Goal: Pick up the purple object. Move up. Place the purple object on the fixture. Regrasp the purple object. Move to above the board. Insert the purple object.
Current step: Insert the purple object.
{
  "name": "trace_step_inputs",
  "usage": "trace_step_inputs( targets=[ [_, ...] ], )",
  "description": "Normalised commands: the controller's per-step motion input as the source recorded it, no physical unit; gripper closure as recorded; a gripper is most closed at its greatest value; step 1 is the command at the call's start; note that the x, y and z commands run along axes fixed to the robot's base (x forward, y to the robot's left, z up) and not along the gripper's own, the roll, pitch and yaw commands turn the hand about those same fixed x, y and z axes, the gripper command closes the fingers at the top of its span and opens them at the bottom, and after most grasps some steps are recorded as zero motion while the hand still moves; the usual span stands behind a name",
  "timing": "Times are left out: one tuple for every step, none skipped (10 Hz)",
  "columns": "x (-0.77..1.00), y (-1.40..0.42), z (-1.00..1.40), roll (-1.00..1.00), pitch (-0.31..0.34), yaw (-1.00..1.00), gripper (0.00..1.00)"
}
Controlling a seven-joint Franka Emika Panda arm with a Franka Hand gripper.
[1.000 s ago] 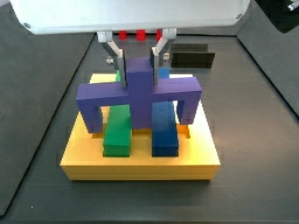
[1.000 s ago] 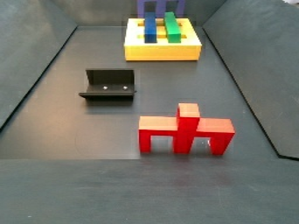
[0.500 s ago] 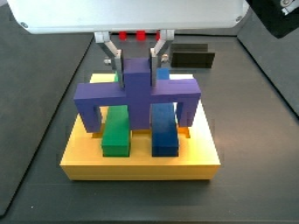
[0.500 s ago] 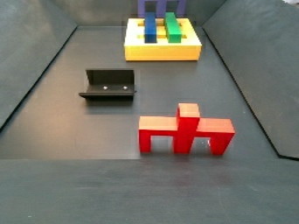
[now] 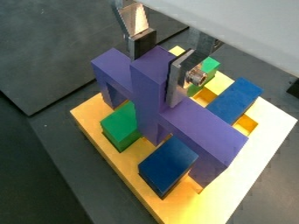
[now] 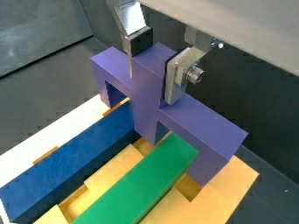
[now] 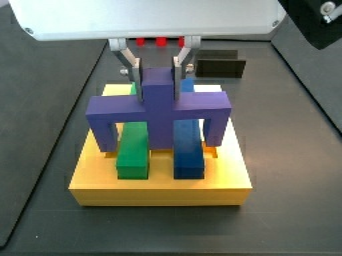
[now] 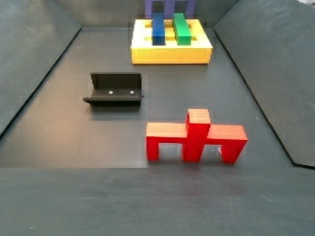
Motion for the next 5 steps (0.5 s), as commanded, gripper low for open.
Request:
trace_step_inputs(
  targets=[
    [0.04, 0.00, -0.15, 0.13, 0.011, 0.00, 1.00],
    [0.00, 0.00, -0.07, 0.13, 0.006, 0.00, 1.00],
    [0.00, 0.00, -0.09, 0.09, 0.000, 0.00, 1.00],
    [0.05, 0.00, -0.18, 0.04, 0.000, 0.00, 1.00],
    [0.11, 0.00, -0.20, 0.03, 0.000, 0.00, 1.00]
  ],
)
